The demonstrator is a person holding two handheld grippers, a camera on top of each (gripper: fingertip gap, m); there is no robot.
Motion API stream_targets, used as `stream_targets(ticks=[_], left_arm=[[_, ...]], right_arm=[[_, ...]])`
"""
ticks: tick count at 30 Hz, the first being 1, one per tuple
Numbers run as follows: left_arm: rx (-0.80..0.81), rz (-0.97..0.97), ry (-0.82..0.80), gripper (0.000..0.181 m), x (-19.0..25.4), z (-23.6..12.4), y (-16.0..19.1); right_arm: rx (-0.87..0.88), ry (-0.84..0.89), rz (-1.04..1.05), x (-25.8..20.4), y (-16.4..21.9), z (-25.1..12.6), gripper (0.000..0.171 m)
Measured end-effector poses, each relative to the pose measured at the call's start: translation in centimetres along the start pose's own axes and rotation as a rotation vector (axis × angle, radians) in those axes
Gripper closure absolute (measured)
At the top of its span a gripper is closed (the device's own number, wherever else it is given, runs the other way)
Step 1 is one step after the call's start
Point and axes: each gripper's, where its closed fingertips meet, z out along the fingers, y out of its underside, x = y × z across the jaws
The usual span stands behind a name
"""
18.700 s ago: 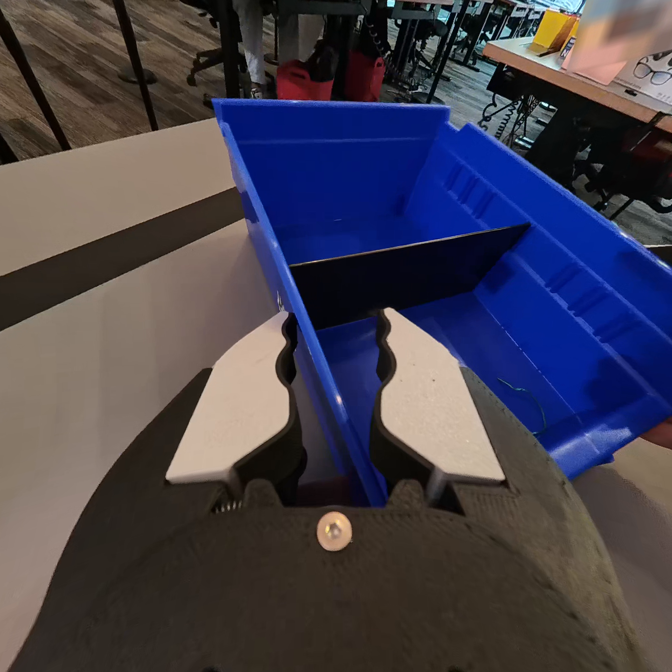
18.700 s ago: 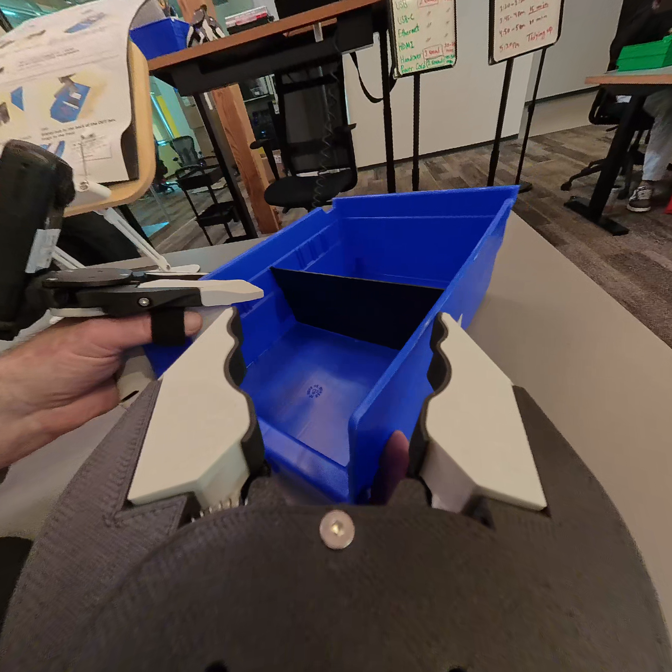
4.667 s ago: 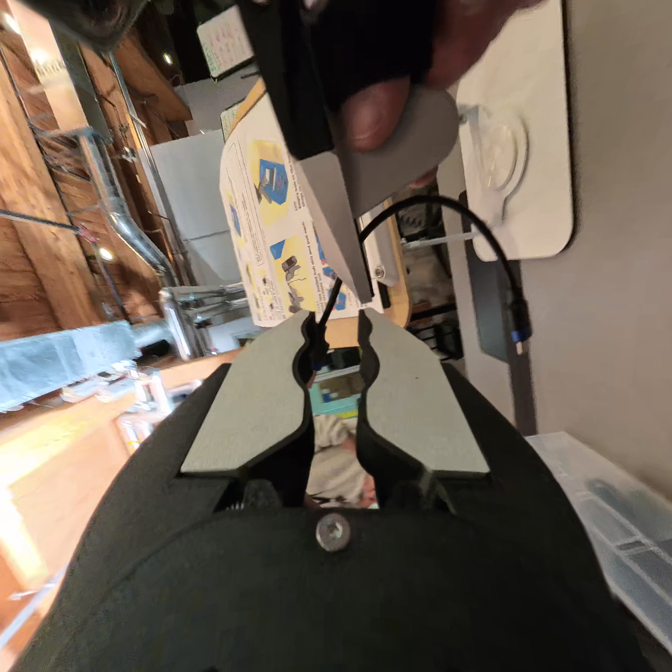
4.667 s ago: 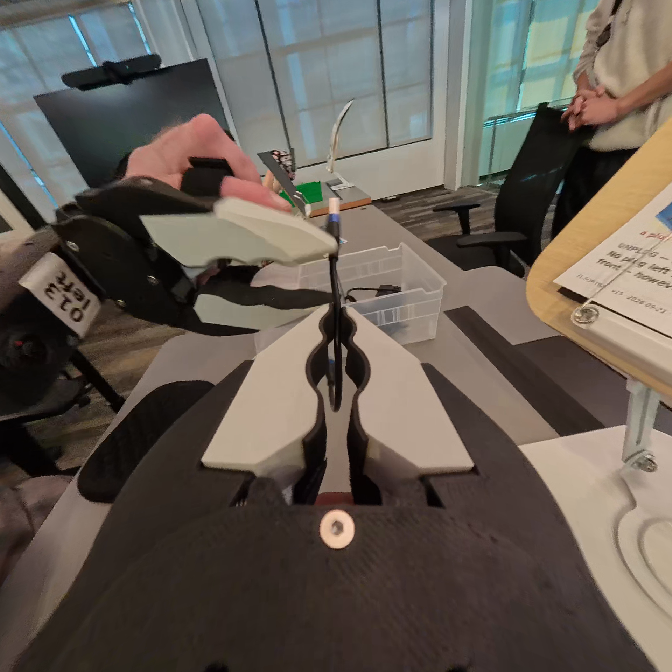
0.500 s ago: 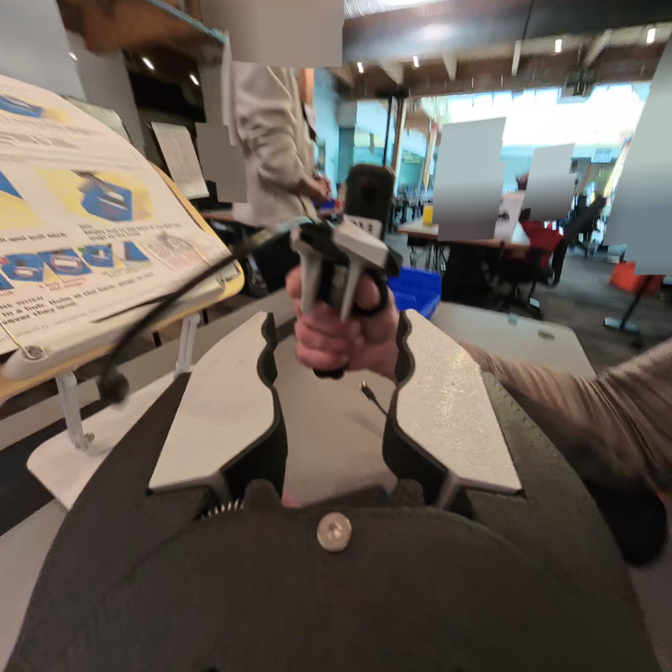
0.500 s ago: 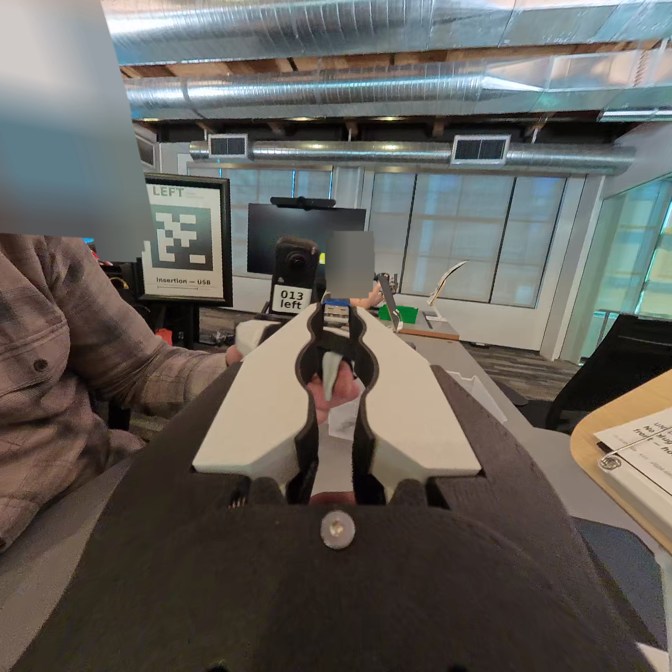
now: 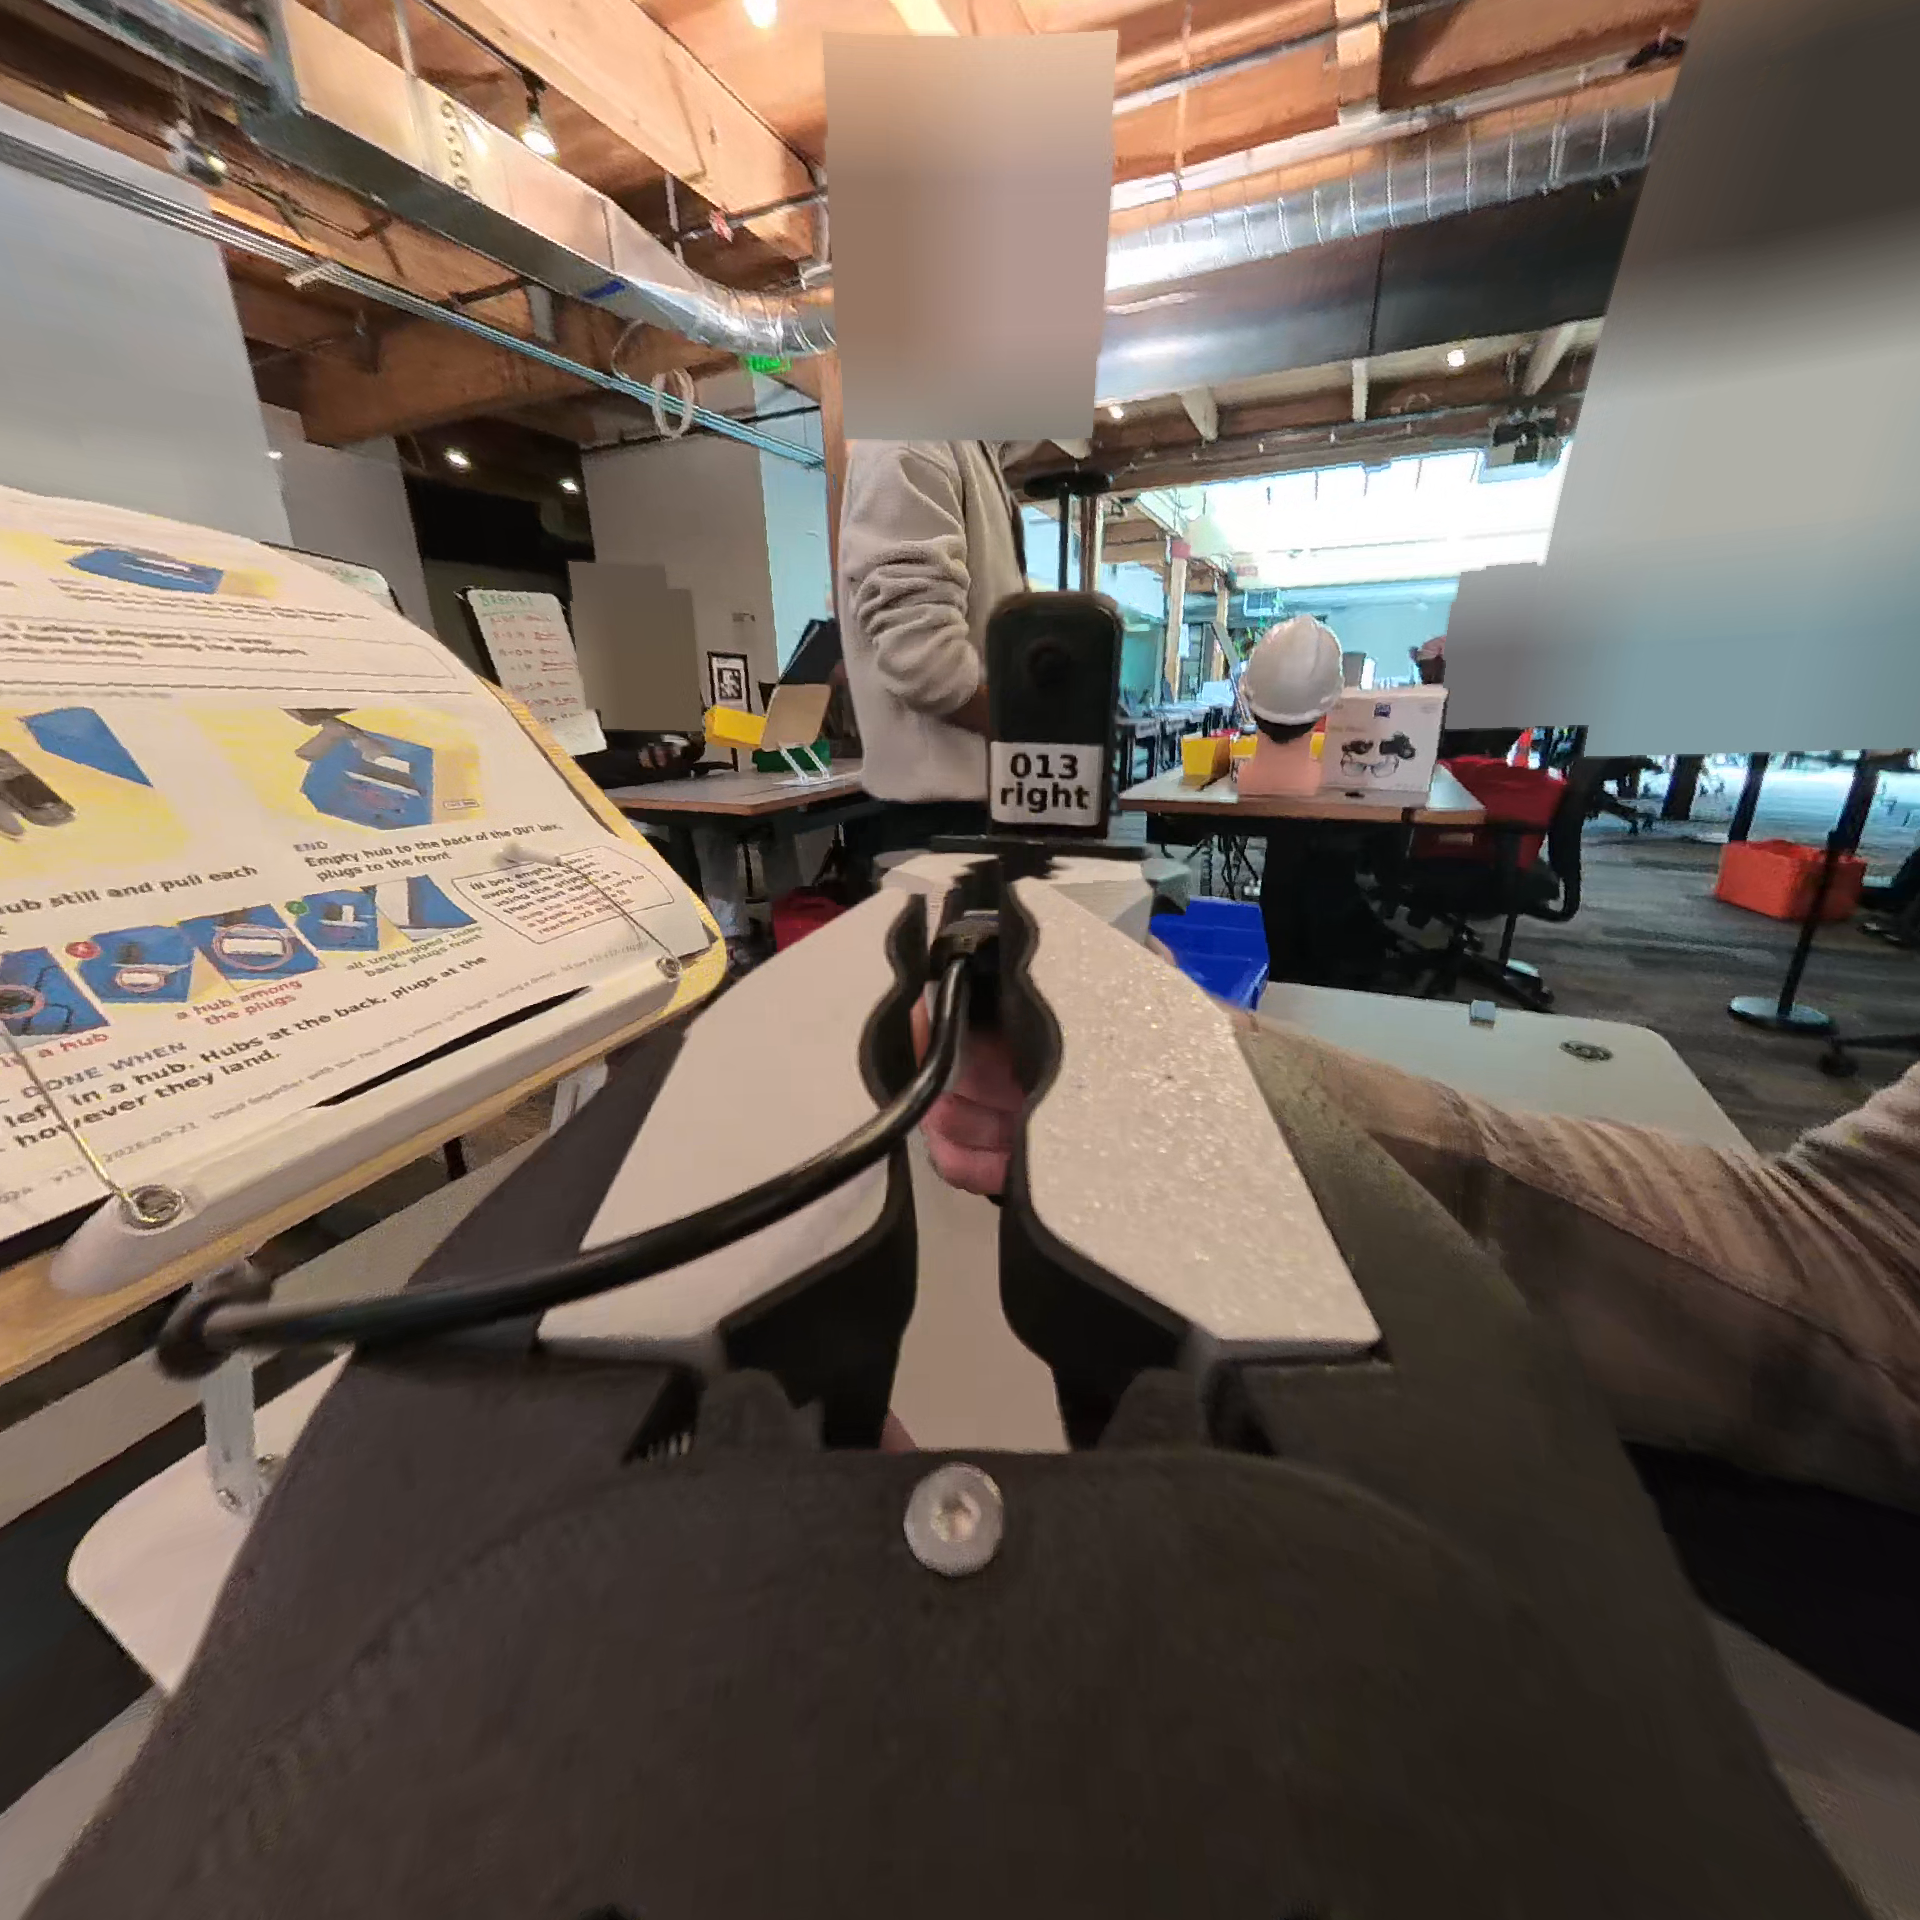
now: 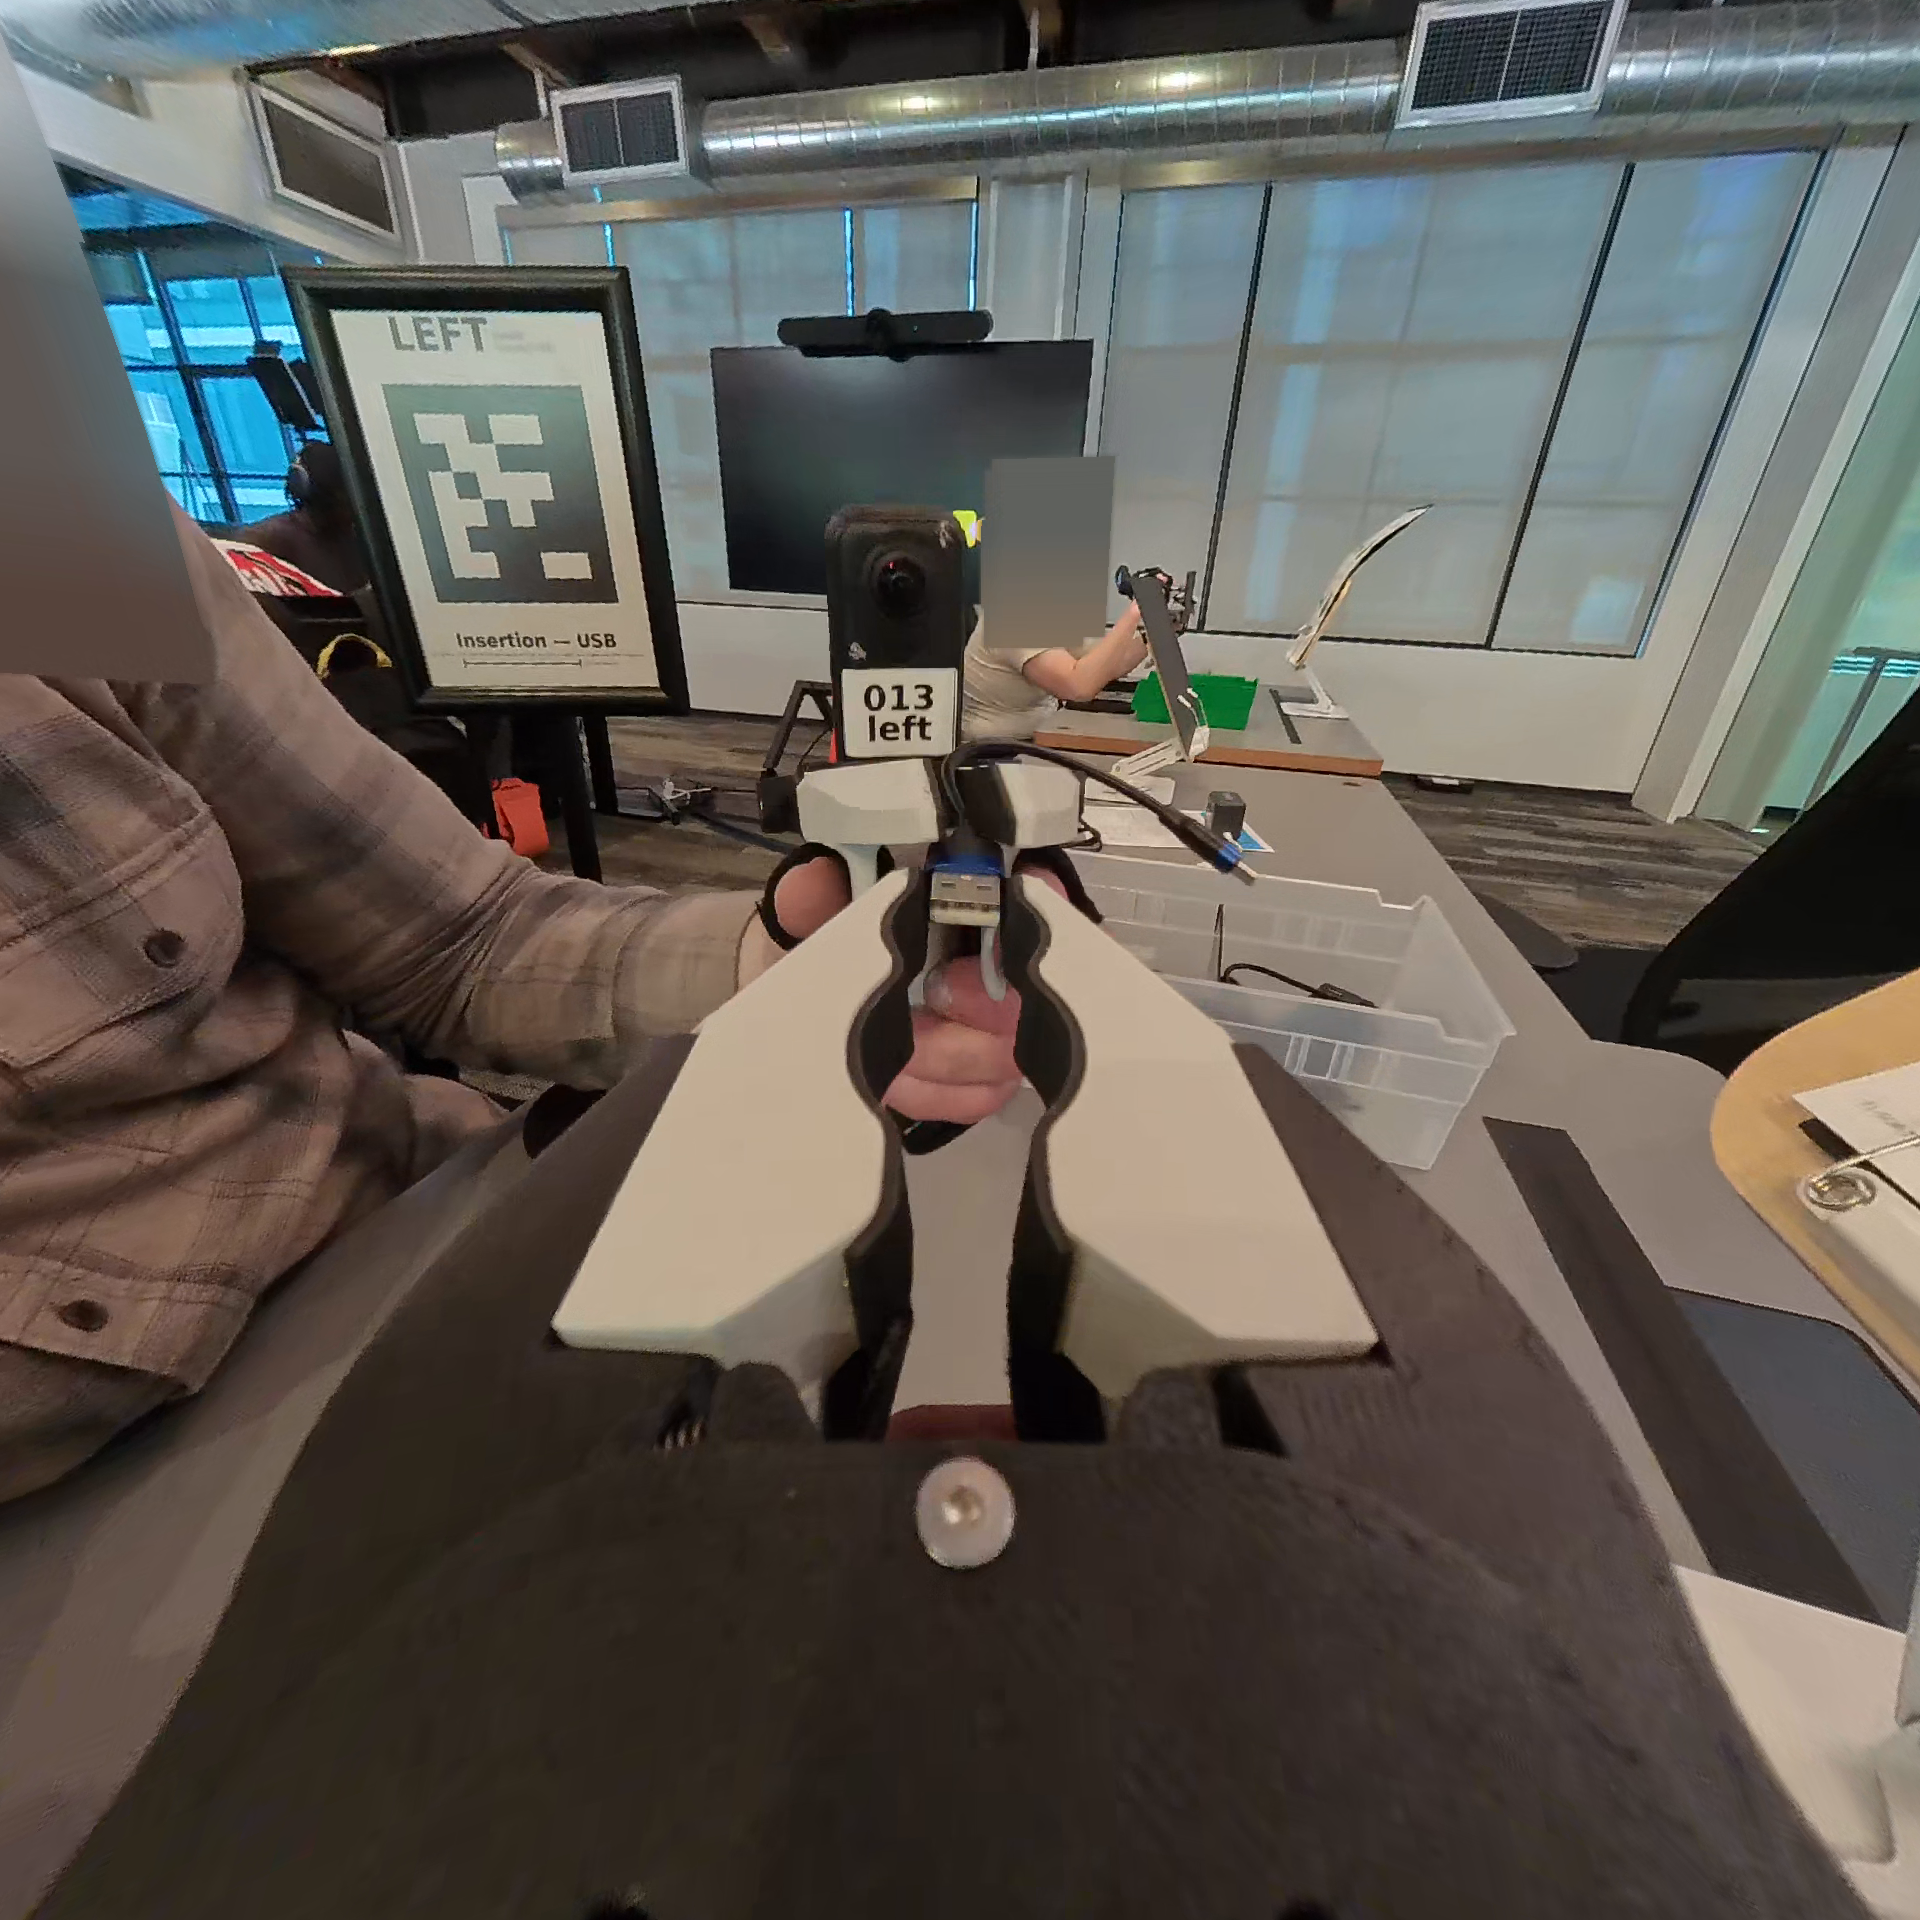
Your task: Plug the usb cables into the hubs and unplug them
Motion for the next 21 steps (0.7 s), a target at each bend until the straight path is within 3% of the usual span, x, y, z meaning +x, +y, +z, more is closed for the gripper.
stream_targets(ticks=[5, 21], left_arm=[[-0.080, -0.010, 0.065, 0.159, 0.7, -0.4, 0.9], [-0.090, -0.028, 0.108, 0.167, 1.4, -0.4, 1.1]], right_arm=[[0.018, -0.030, 0.013, -0.3, -0.1, -0.3, 0.159], [-0.021, -0.062, 0.008, -1.1, 0.3, -0.4, 0.159]])
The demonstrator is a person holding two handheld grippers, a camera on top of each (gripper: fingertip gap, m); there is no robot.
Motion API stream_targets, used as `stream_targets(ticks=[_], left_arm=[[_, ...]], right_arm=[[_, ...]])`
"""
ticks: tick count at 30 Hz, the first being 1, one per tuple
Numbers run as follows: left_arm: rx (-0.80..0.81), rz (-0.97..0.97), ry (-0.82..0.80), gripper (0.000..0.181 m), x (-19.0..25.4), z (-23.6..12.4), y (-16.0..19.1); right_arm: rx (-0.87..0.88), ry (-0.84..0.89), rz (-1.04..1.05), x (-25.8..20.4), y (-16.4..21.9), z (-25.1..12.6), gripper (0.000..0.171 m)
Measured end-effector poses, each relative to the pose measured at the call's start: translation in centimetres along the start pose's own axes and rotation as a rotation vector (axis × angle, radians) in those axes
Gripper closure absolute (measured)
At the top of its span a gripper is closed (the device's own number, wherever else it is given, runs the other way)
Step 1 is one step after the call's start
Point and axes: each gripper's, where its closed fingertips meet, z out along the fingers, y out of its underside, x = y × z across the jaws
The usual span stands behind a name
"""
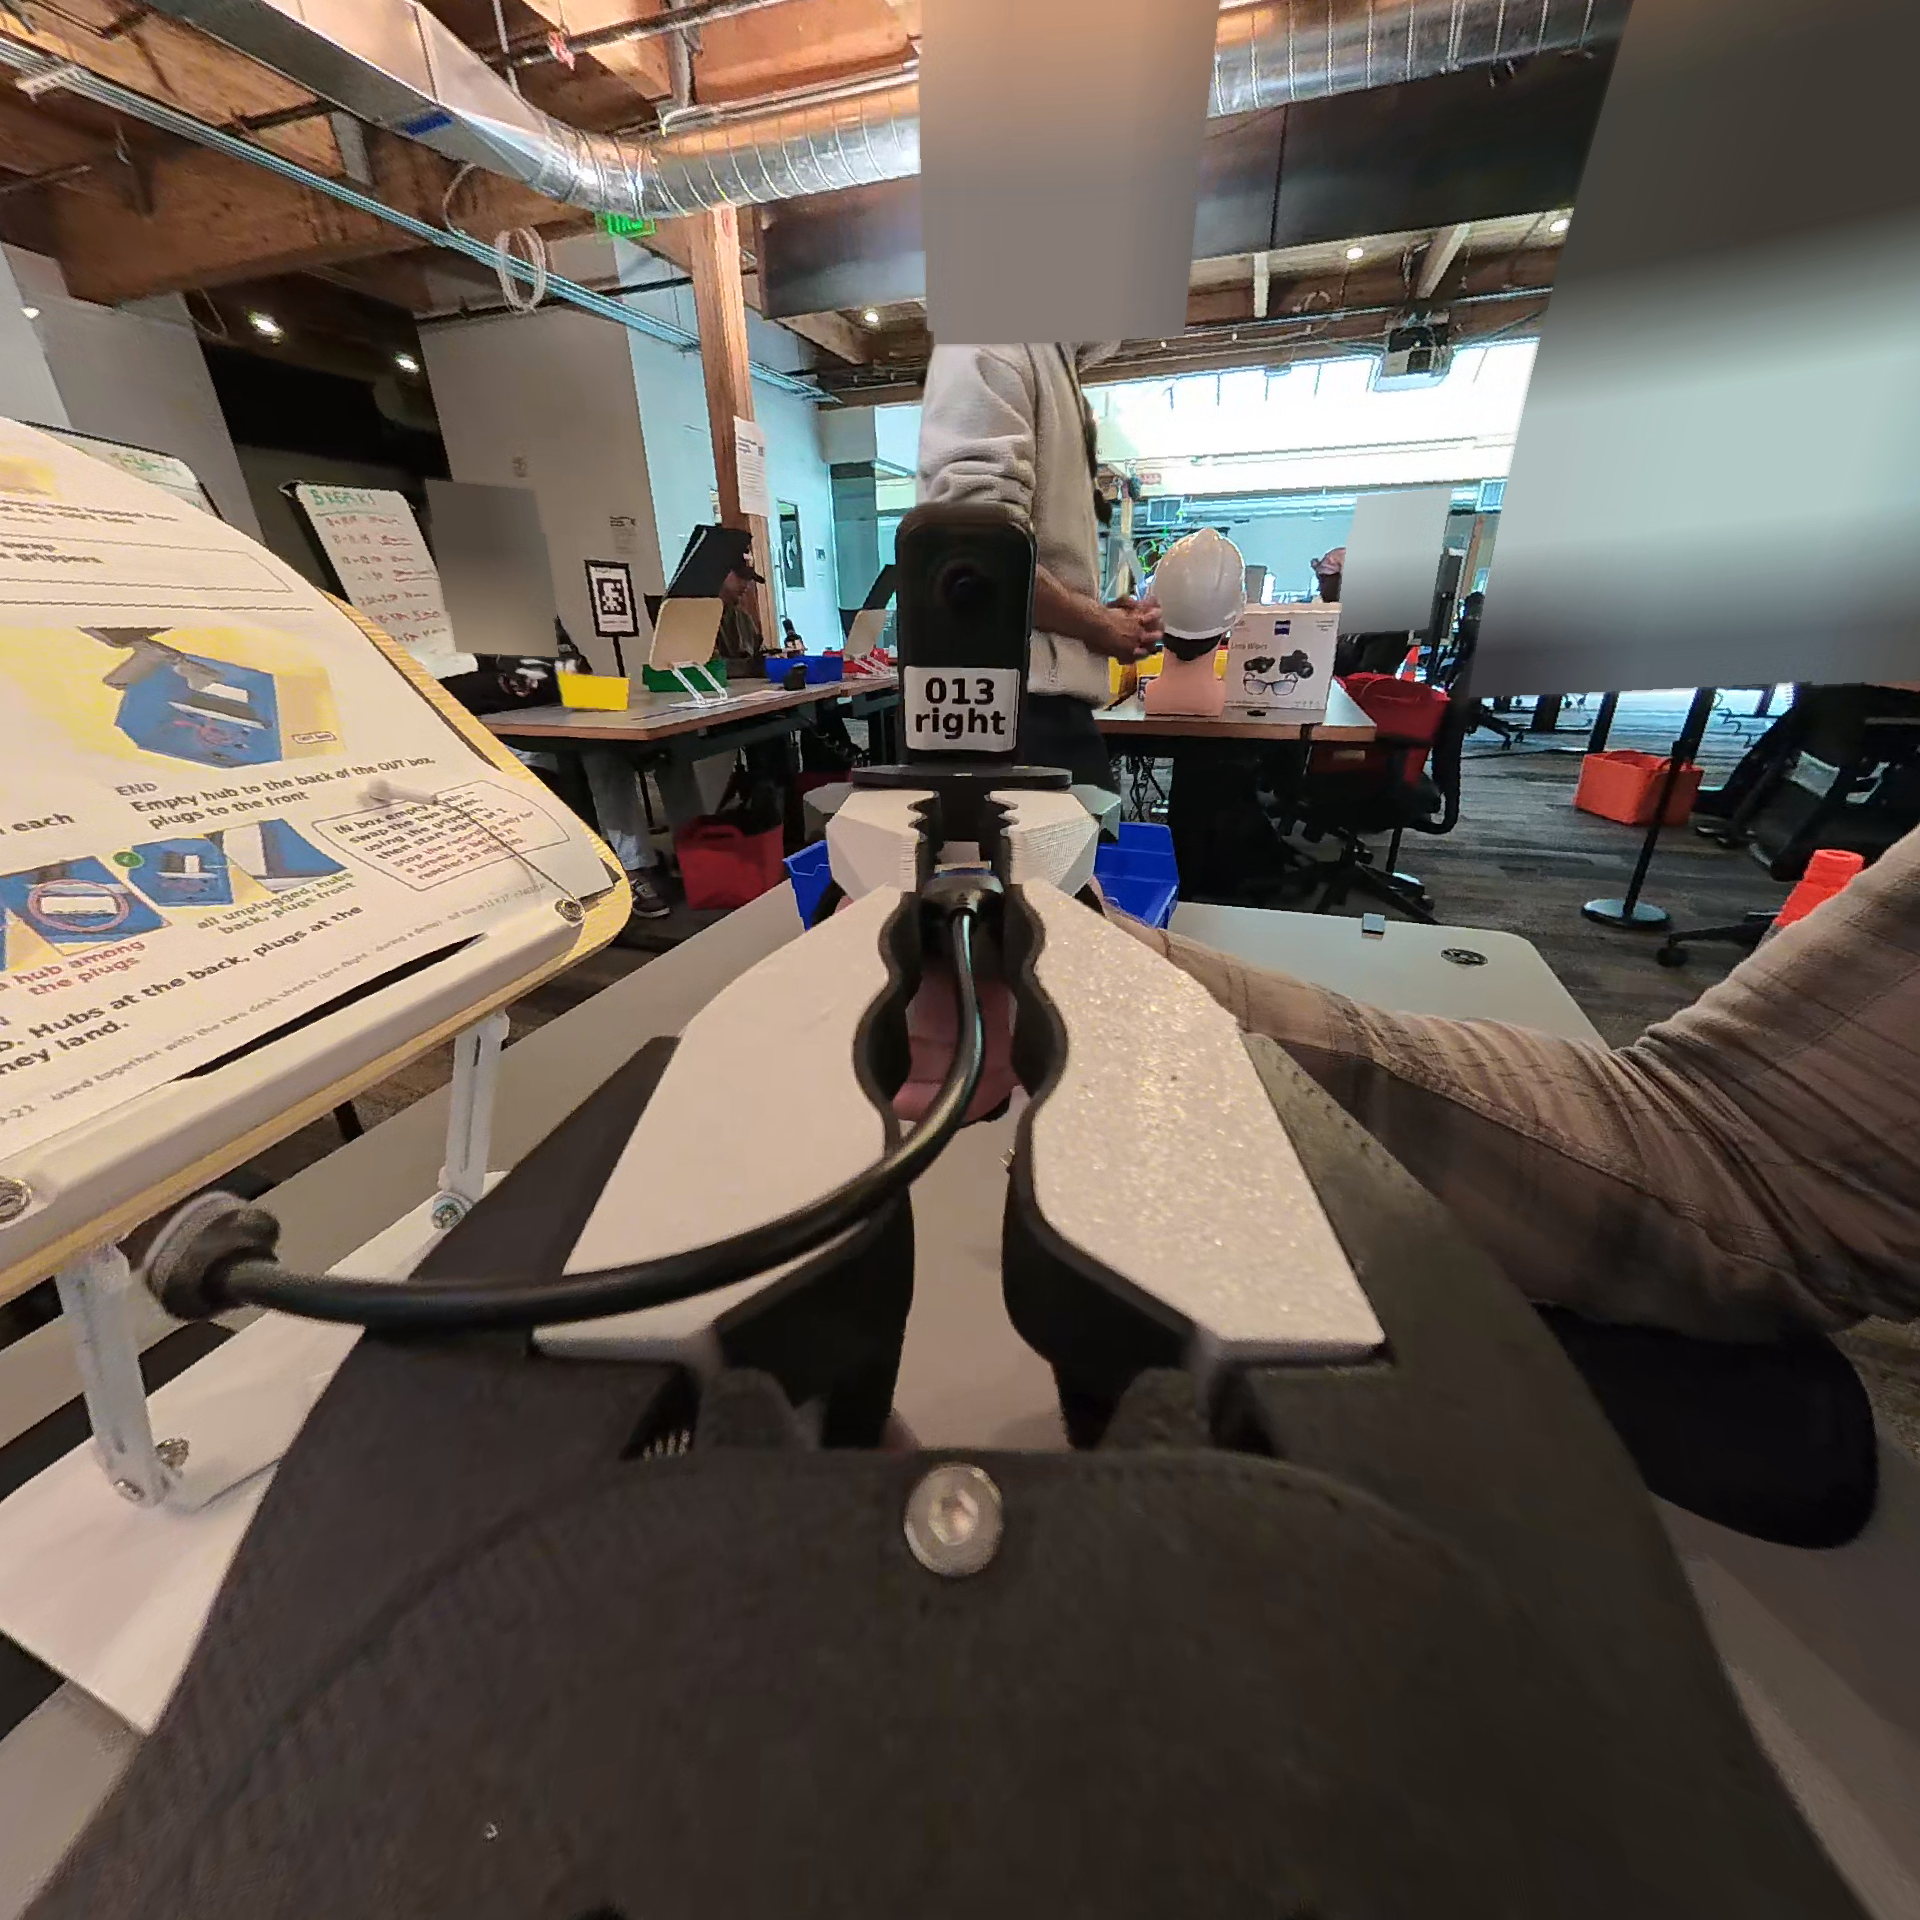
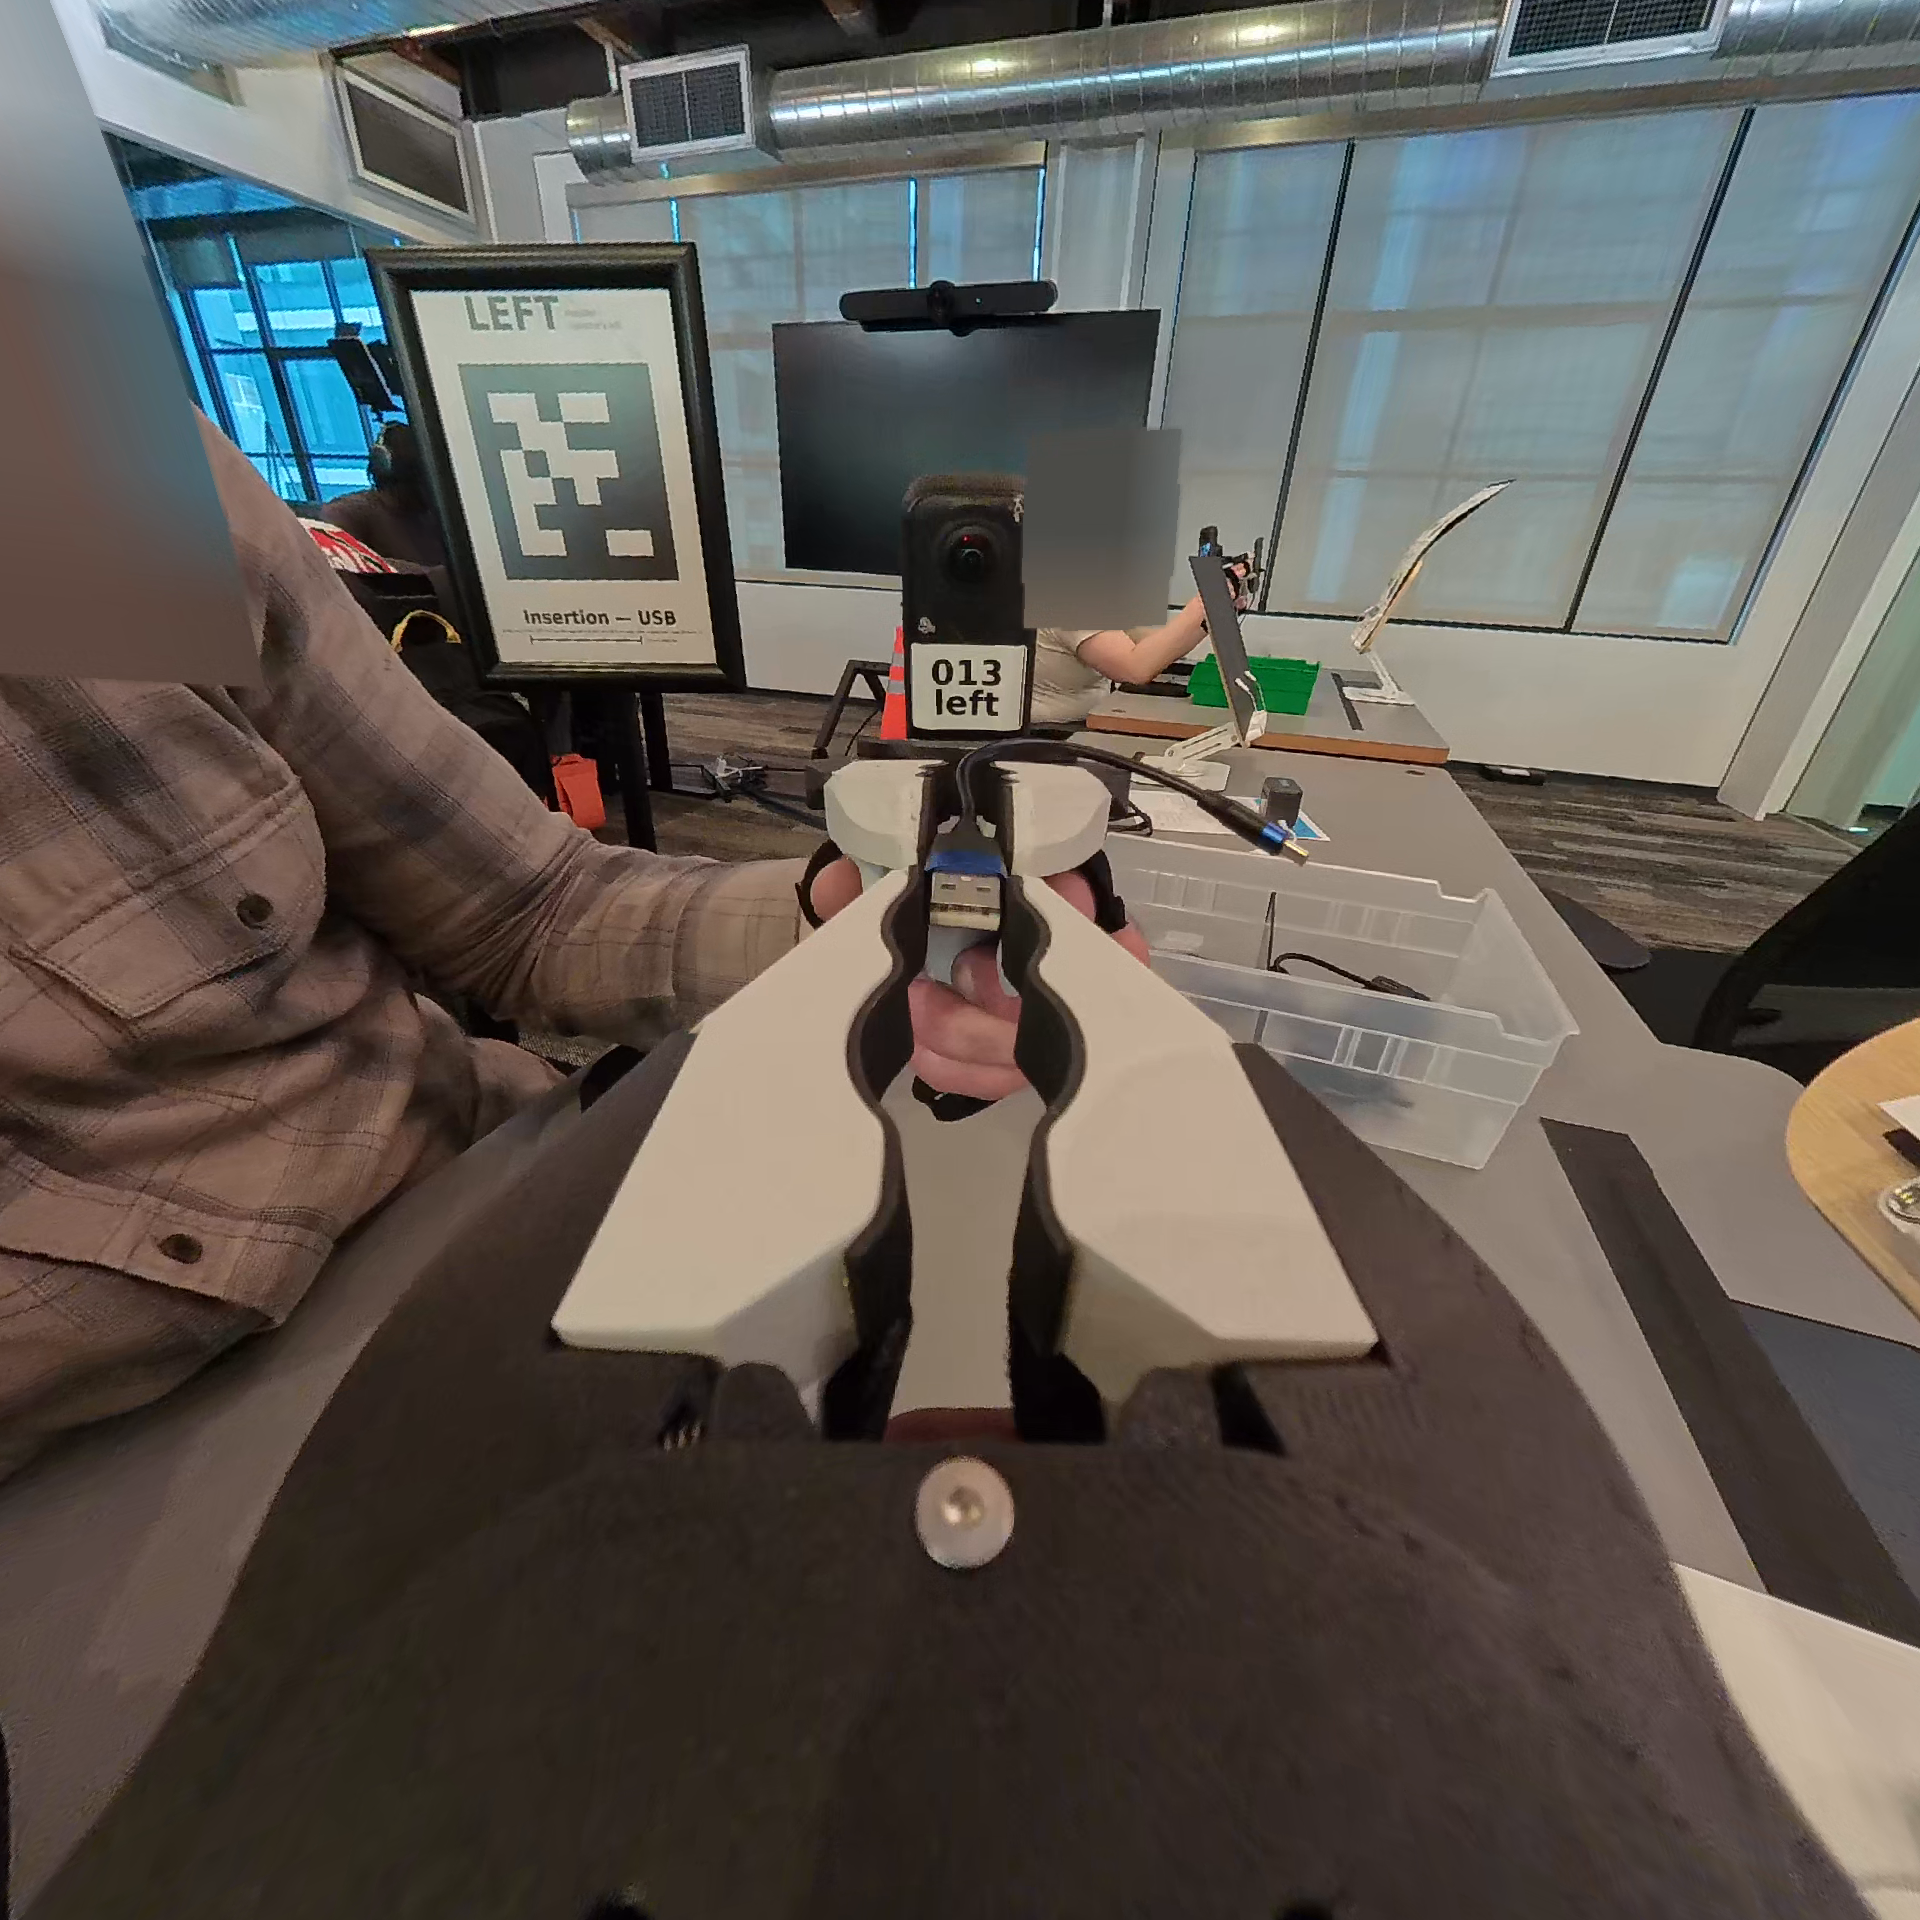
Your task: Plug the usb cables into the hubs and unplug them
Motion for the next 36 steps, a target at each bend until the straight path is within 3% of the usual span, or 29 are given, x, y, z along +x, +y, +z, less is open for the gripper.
stream_targets(ticks=[12, 14, 26, 29, 36], left_arm=[[0.060, 0.048, -0.047, 0.167, -0.4, -0.3, -0.6], [0.067, 0.054, -0.057, 0.166, -0.4, -0.3, -0.7], [0.074, 0.067, -0.044, 0.166, 0.0, -0.2, -0.9], [0.043, 0.085, -0.029, 0.158, 0.4, 0.2, -0.6], [0.044, 0.075, -0.021, 0.164, 0.6, 0.3, -0.4]], right_arm=[[-0.016, 0.052, -0.003, 0.5, -0.3, 0.4, 0.159], [0.003, 0.048, -0.001, 0.5, -0.6, 0.2, 0.152], [0.012, 0.037, -0.019, 0.1, -1.0, -0.1, 0.159], [-0.008, 0.025, -0.025, -0.2, -0.9, 0.1, 0.159], [-0.022, 0.020, -0.035, -0.5, -0.8, -0.1, 0.159]])
